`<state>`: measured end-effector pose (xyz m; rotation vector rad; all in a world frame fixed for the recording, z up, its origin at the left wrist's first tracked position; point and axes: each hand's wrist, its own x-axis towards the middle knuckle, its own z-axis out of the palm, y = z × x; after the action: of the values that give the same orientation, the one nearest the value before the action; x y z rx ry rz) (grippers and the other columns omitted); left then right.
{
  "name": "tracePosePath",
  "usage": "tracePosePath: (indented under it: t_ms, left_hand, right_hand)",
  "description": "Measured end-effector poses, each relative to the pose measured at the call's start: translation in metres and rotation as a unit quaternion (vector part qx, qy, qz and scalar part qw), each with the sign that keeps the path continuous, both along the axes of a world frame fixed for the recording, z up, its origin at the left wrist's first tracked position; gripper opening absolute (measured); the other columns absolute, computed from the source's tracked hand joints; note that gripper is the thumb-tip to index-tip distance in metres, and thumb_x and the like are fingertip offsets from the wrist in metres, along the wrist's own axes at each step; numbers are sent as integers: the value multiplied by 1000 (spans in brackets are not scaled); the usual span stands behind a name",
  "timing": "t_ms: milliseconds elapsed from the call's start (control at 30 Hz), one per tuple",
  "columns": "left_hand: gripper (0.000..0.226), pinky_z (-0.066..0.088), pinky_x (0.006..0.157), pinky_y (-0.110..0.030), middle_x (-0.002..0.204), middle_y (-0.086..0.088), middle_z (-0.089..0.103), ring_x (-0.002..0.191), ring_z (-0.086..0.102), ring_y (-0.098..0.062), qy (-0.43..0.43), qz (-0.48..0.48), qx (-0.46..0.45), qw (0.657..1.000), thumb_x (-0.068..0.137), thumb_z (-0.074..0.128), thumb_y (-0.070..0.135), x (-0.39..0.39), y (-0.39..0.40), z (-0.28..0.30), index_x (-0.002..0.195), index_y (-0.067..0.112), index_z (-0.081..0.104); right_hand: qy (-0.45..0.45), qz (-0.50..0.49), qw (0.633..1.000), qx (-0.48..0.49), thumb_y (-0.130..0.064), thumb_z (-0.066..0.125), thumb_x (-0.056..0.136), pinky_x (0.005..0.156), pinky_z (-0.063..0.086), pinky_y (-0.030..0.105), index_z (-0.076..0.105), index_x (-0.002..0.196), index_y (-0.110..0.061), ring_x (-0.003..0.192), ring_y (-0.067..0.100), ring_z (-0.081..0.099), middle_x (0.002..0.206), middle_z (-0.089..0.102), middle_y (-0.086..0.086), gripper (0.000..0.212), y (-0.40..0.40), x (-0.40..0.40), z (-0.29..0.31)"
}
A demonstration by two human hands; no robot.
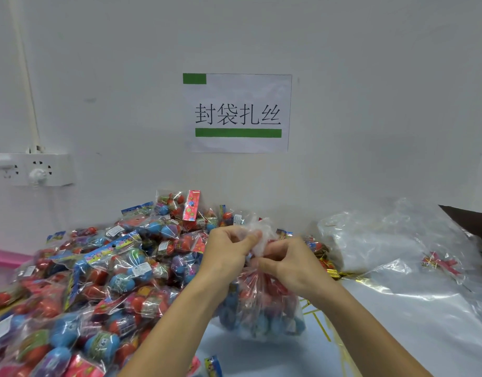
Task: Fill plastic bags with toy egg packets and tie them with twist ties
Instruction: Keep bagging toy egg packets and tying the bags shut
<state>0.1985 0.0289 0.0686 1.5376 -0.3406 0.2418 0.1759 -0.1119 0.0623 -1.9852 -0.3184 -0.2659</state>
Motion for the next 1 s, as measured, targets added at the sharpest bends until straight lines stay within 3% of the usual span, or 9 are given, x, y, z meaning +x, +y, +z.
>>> tracePosePath:
  t_ms: [67,167,333,500,600,667,833,933,1000]
  left_hand:
    - [18,61,69,-39,81,-20,75,81,73,-35,10,6,2,1000,90,73,11,2,0,-3,76,0,76]
    - [19,62,70,-33,77,-14,76,81,74,-30,15,15,8,1000,88,75,12,3,2,-6,70,6,78]
    - [9,62,78,-45,87,-7,78,89,74,-29,9,14,-29,999,90,72,11,0,-8,-11,91,17,79]
    - [15,55,60,-15,83,1,78,78,75,-9,9,-6,48,999,83,80,17,1,-1,-9,97,13,76]
    - [61,55,84,-21,101,7,76,95,71,-2,27,-20,182,983,65,87,49,4,12,-7,115,17,70]
    - [64,52,99,-30,111,9,74,105,68,-2,25,-72,231,970,69,79,58,1,13,-6,120,19,72]
    - [31,46,73,-35,82,-19,71,77,56,-15,-30,-62,195,978,97,64,29,1,-2,-15,89,1,76]
    - [26,51,66,-21,75,0,76,71,67,-8,-41,-33,164,985,95,66,20,-1,-5,-14,72,21,79]
    - [27,55,68,-25,74,-1,76,70,68,-10,-37,-15,162,986,94,67,16,-2,-5,-13,70,20,78]
  right_hand:
    - [15,8,1000,-6,-16,80,84,59,44,23,80,79,-12,59,7,56,66,73,-3,7,0,1,-4]
    - [19,5,999,-26,-17,79,85,50,37,17,76,61,-24,47,2,47,52,63,-9,25,0,3,-9]
    - [18,-18,1000,9,-16,75,89,45,34,14,75,67,-17,42,2,45,49,59,-4,22,1,7,-17]
    - [2,-54,998,39,-12,73,90,41,31,13,76,65,-18,36,1,43,45,56,-9,26,-4,9,-17]
    - [-3,-74,996,46,-11,72,90,39,34,13,70,49,-28,35,0,46,44,56,-9,44,-12,11,-13]
    - [-11,-76,996,34,-9,70,91,40,35,13,71,50,-31,36,0,47,44,57,-11,47,-13,12,-11]
    - [-51,-65,997,0,-4,64,92,43,33,8,69,54,-31,41,-4,49,46,58,-18,46,-5,11,-14]
    - [-64,-62,996,7,-8,69,91,41,32,7,66,50,-33,38,-5,48,43,55,-20,48,-3,11,-14]
    - [-59,-67,996,9,-14,73,90,39,31,10,65,45,-33,35,-1,45,41,54,-16,50,-2,12,-14]
